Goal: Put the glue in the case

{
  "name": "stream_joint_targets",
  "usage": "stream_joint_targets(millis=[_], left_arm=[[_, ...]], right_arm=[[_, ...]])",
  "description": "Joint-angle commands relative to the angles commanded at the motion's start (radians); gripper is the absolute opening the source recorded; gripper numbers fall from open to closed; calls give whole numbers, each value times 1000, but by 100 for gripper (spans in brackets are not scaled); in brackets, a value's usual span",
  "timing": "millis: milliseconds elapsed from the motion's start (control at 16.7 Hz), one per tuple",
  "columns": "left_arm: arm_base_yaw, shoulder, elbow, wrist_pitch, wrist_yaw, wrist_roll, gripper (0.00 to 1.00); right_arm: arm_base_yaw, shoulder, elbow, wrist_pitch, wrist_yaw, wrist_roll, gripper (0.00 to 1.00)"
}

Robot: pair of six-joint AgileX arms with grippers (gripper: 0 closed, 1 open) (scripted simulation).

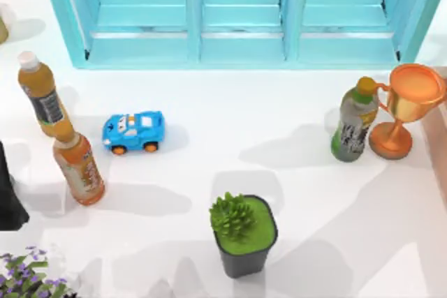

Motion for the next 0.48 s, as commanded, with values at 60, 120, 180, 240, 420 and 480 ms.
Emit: stream_joint_targets(millis=[60,120,180,240,420,480], left_arm=[[0,0,0,0,0,0,100],[0,0,0,0,0,0,100],[0,0,0,0,0,0,100],[0,0,0,0,0,0,100],[0,0,0,0,0,0,100],[0,0,0,0,0,0,100]], right_arm=[[0,0,0,0,0,0,100],[0,0,0,0,0,0,100],[0,0,0,0,0,0,100],[6,-5,-3,0,-1,1,100],[4,-4,32,-30,-1,1,100],[2,5,63,-51,-1,1,100]])
